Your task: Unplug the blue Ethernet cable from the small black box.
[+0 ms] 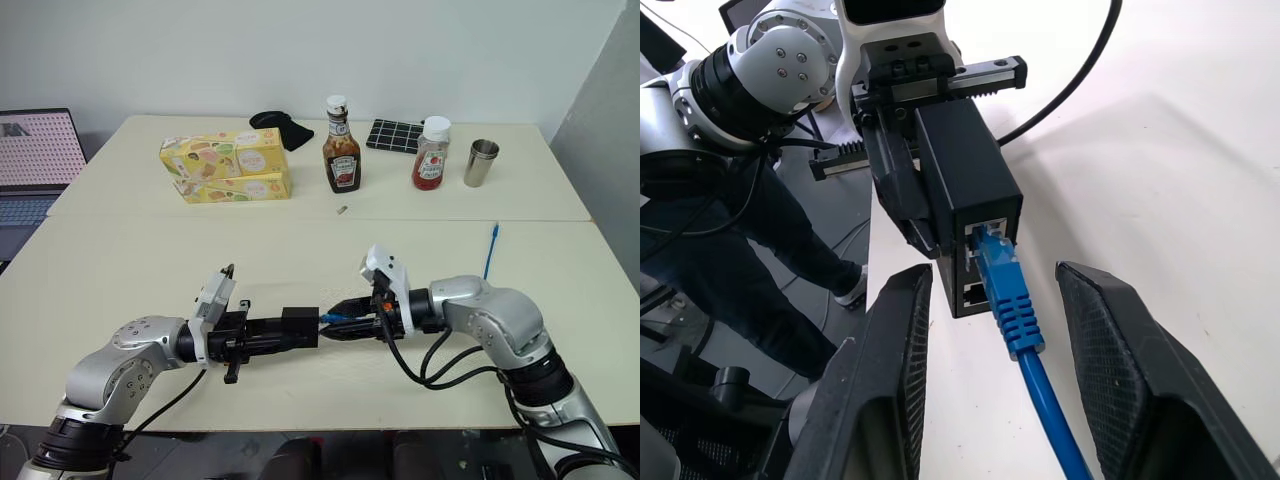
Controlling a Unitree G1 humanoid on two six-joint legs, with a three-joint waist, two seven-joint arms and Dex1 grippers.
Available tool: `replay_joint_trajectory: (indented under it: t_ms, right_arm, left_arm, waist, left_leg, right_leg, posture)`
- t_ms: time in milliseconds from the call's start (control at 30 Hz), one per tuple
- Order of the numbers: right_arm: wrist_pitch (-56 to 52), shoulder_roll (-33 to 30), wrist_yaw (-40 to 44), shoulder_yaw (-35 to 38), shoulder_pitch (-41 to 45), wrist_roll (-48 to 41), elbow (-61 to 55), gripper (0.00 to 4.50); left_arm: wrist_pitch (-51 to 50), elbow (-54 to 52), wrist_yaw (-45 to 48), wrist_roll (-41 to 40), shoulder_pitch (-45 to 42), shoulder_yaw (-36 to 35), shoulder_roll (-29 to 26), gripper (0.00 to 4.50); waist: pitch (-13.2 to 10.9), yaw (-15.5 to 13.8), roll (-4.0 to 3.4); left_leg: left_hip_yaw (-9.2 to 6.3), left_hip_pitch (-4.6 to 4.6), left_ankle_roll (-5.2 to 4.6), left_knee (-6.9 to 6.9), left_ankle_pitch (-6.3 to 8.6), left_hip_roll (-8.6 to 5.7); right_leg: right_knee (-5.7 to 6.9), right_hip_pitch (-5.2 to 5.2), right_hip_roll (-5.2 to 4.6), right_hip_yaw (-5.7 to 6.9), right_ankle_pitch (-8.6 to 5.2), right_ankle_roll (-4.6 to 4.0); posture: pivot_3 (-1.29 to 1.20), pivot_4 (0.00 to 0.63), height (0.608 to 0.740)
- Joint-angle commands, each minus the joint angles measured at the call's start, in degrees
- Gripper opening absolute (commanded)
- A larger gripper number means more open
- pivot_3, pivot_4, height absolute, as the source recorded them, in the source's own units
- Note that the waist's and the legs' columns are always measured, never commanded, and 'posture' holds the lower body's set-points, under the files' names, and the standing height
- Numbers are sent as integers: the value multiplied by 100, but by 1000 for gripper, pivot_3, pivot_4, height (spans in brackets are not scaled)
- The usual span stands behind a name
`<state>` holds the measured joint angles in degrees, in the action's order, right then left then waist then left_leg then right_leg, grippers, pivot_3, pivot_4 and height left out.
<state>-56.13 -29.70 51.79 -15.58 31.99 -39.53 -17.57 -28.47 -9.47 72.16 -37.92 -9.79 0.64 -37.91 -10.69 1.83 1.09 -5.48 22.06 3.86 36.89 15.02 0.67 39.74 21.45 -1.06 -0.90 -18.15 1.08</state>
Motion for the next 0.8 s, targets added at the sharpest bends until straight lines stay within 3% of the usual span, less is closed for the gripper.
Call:
replay_joint_trajectory:
  t_ms: [33,333,800]
  right_arm:
    - [-9,9,94,124,80,-106,-77,1877]
    - [9,-22,186,91,86,-68,-77,22]
    - [-51,-179,595,2,188,-93,-99,23]
  left_arm:
    - [41,-184,44,-52,-15,-40,-6,781]
    - [28,-255,94,-51,32,-14,-51,781]
    - [43,-257,227,-34,98,-21,-102,781]
  waist:
    - [0,0,0]
    - [0,0,0]
    - [0,0,0]
  left_leg:
    - [0,0,0,0,0,0]
    - [0,0,0,0,0,0]
    - [-1,0,0,-1,0,0]
  right_leg:
    - [0,0,0,0,0,0]
    - [-1,0,0,0,0,0]
    - [-3,0,0,0,0,0]
  posture:
    - [0,150,740]
    - [0,150,740]
    - [0,150,740]
